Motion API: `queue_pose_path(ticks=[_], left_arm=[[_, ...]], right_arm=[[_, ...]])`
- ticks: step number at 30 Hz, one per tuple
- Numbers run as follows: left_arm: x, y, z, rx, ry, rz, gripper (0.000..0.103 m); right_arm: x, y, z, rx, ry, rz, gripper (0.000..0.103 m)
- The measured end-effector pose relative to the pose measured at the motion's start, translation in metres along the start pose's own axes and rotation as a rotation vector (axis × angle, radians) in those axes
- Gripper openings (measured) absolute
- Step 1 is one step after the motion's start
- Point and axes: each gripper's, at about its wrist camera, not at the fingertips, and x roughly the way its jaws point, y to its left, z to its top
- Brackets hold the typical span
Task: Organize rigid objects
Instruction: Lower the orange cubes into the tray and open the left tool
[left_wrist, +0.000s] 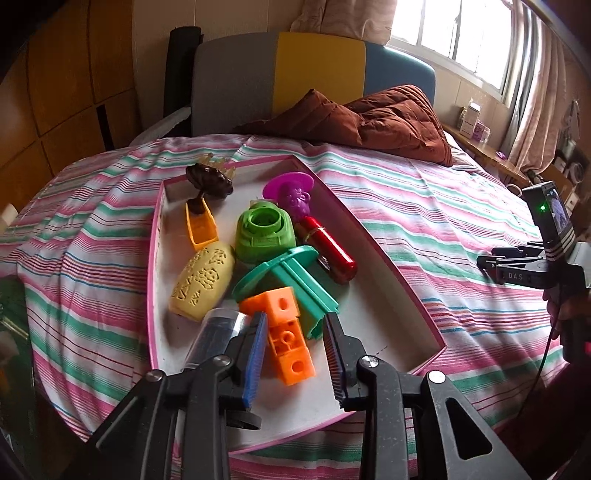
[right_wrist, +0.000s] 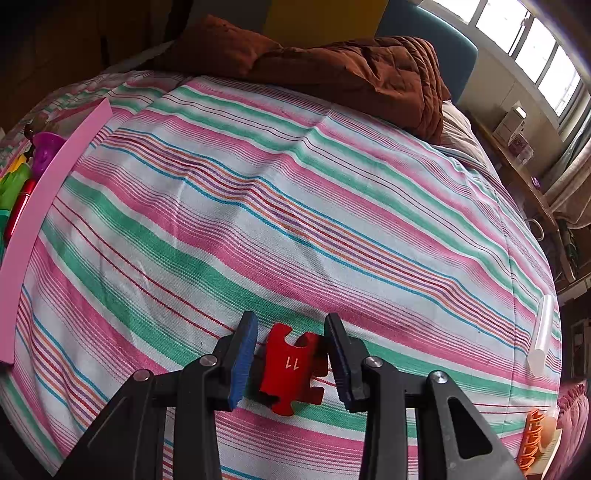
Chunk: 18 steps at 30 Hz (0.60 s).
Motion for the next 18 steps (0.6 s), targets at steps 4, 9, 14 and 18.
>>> queue_pose_path(ticks=[4,9,14,18], left_arm=[[-0.014,0.004,0.003,-0.008,-0.032,0.005,0.032],[-0.033,0.017,0.011,-0.064,-0.066,0.053,0.047],[-0.052,0.031,0.018,-0.11,-0.099,0.161,0.061],[-0.063,0.04,0.02,-0.124,-0.131,0.223,0.07]], right_arm=[[0.0,0.0,0.0,0.001,0.0,0.0,0.037],[0.0,0.0,0.0,0.0,0.001,-0.001,0.037],[-0.001,0.002,-0.001,-0.013,-0.003,-0.003,0.032],[-0.001,0.002,-0.001,-0.006,-0.006,-0.005,0.032]])
